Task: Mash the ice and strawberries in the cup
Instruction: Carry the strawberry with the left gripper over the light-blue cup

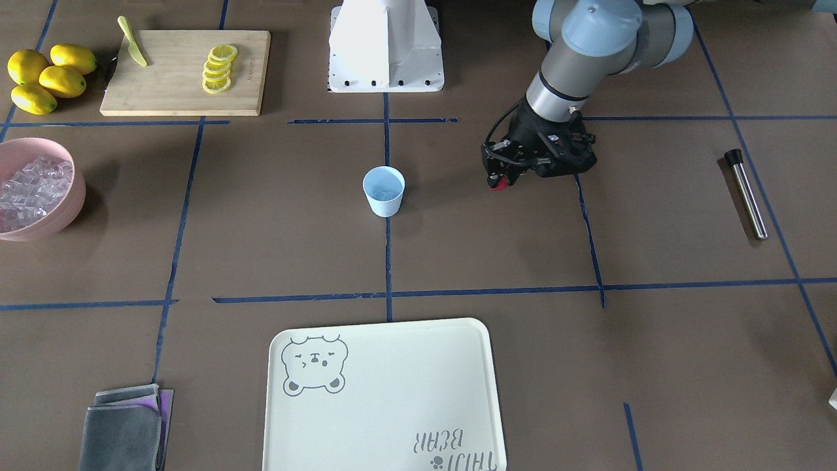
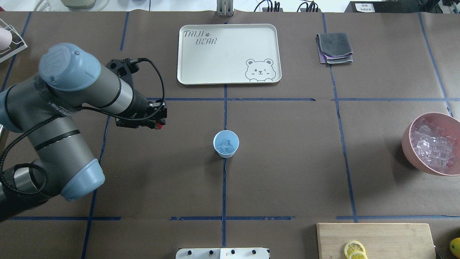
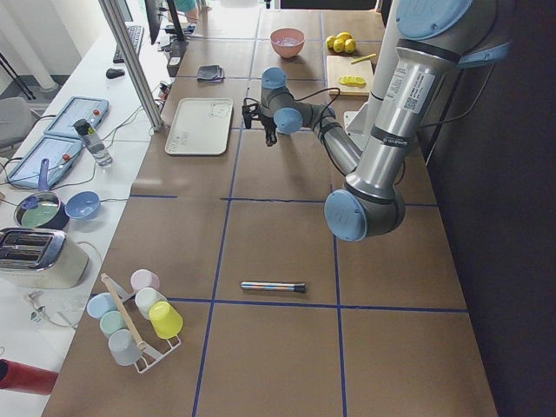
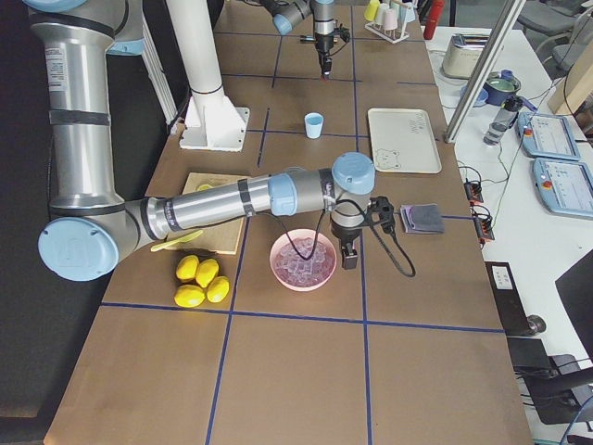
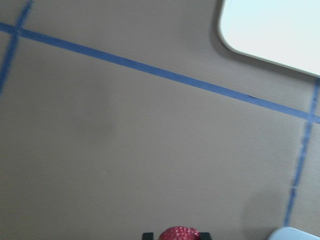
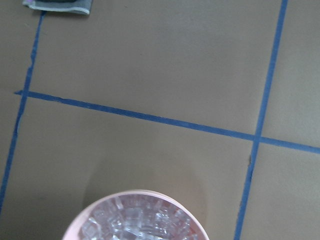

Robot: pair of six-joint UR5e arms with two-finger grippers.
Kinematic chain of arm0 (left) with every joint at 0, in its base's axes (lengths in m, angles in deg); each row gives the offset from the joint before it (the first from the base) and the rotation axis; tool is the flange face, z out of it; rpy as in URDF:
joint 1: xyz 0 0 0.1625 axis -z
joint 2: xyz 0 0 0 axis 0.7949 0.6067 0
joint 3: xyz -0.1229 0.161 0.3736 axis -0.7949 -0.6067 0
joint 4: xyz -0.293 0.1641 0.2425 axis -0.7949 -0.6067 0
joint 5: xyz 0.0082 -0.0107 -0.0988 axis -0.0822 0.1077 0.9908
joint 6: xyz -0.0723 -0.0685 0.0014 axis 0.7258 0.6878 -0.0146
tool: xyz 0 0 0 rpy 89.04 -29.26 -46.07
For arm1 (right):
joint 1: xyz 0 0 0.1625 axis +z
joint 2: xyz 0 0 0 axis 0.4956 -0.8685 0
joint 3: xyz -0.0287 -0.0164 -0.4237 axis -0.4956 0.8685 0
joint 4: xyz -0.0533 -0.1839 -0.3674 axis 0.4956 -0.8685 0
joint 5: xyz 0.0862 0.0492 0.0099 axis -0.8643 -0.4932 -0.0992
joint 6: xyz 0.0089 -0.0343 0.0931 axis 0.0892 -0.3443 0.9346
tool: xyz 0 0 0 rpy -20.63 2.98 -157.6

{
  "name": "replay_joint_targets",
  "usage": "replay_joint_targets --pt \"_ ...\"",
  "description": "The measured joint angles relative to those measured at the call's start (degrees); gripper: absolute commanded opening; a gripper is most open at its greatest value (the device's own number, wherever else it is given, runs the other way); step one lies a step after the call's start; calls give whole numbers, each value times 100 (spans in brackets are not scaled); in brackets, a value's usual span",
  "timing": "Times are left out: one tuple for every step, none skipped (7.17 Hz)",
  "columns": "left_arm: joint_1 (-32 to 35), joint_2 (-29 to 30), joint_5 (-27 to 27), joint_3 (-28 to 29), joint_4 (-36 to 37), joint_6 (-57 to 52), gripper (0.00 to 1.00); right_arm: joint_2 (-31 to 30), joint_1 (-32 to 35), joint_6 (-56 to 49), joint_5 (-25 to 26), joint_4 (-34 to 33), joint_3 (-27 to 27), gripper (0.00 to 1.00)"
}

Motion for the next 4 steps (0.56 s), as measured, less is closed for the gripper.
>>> replay_joint_targets --pt "-80 339 -12 170 30 231 0 -251 159 -61 -28 468 206 99" --pt "-150 614 -21 384 -45 378 0 -446 264 -80 -37 882 401 99" --pt "-244 764 -30 609 -303 531 0 -554 324 -74 -41 1145 522 99" --pt "-337 857 -36 863 -643 677 0 -603 354 -63 -44 1251 572 99"
